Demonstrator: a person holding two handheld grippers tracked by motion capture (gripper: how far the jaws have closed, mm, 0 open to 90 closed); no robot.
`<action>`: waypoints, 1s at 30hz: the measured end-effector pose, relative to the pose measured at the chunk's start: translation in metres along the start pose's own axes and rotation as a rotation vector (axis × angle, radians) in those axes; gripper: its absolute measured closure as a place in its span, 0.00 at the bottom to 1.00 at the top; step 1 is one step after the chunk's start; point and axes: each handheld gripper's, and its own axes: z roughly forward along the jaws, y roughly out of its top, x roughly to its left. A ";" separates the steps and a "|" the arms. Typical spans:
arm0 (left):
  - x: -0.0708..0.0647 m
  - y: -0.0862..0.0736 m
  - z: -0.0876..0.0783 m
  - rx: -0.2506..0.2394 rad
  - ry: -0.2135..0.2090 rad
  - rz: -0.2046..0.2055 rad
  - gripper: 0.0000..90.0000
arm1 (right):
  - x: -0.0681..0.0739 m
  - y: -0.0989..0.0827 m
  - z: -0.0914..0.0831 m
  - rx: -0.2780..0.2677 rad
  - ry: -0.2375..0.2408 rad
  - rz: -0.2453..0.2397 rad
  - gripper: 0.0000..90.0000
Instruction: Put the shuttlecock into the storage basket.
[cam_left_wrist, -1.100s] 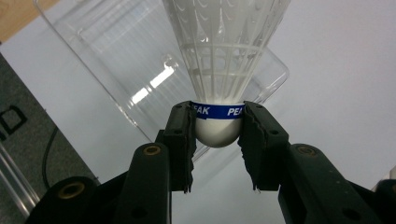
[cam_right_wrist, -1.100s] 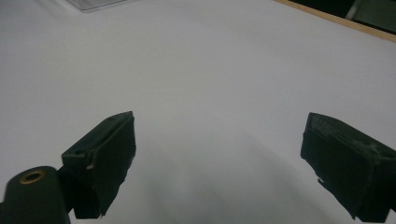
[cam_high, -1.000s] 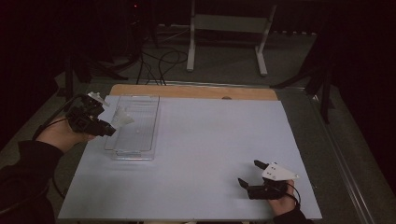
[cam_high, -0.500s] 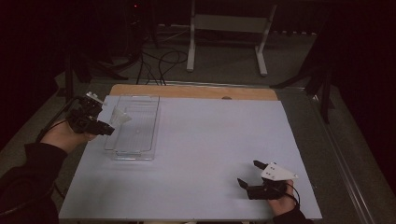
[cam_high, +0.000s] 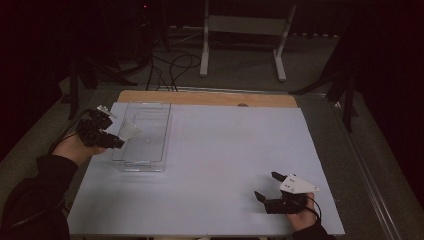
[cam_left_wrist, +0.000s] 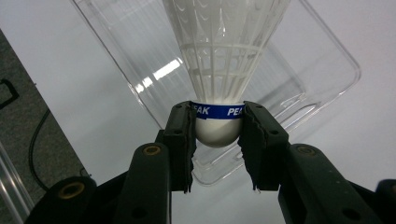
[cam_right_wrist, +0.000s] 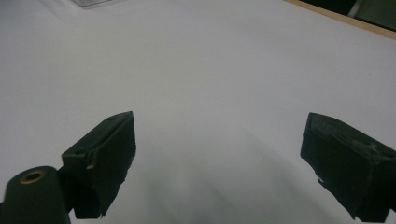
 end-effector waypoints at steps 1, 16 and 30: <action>0.000 -0.001 0.001 -0.004 0.011 0.008 0.74 | 0.000 0.000 0.000 0.000 0.001 0.000 0.11; 0.001 -0.005 0.024 0.075 -0.012 0.013 0.74 | 0.000 0.000 0.000 0.001 0.001 -0.002 0.11; -0.006 -0.002 0.037 0.151 0.006 0.074 0.74 | 0.000 0.000 0.000 -0.001 0.003 0.000 0.11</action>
